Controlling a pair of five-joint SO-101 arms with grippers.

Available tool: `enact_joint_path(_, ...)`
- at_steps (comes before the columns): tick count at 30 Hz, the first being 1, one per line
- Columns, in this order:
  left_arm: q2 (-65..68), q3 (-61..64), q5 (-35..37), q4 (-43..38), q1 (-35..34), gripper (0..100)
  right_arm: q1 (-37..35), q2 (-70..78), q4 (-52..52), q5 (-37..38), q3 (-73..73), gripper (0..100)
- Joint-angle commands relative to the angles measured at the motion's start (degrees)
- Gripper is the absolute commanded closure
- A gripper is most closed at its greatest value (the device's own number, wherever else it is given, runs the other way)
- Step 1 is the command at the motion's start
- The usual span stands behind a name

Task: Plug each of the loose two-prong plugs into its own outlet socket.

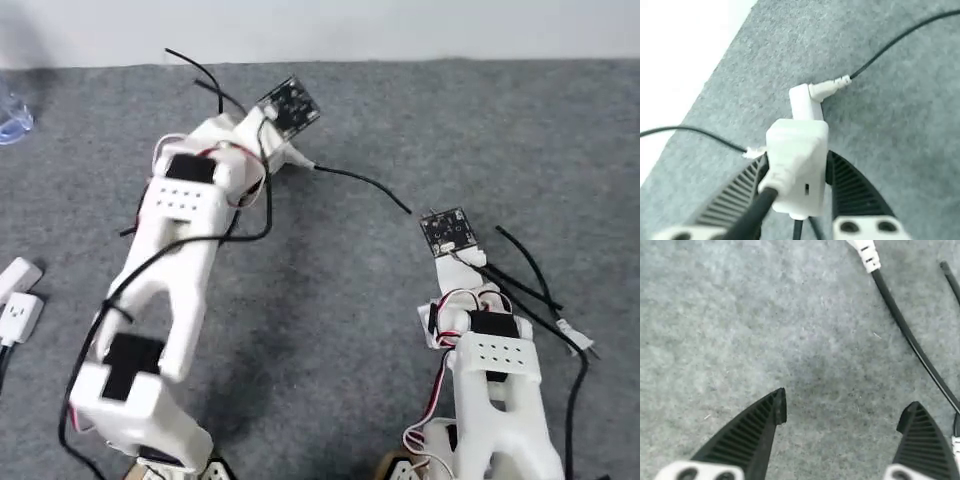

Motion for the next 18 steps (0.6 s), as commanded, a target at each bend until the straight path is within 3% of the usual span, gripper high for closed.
enact_joint_path(1,8.09,-11.91,2.02,4.75,0.79,99,0.75,-0.92,-1.10,0.70,-0.44,64.9)
enact_joint_path(6,11.87,-14.90,1.93,5.98,1.58,98,0.75,-0.92,-1.10,0.70,-0.44,64.9)
enact_joint_path(11,11.78,-15.25,1.67,11.08,2.37,86,0.75,-0.92,-1.10,0.79,-0.44,64.9)
enact_joint_path(18,11.78,-15.34,1.93,13.19,3.25,83,0.75,-0.92,-0.92,0.79,-0.35,64.9)
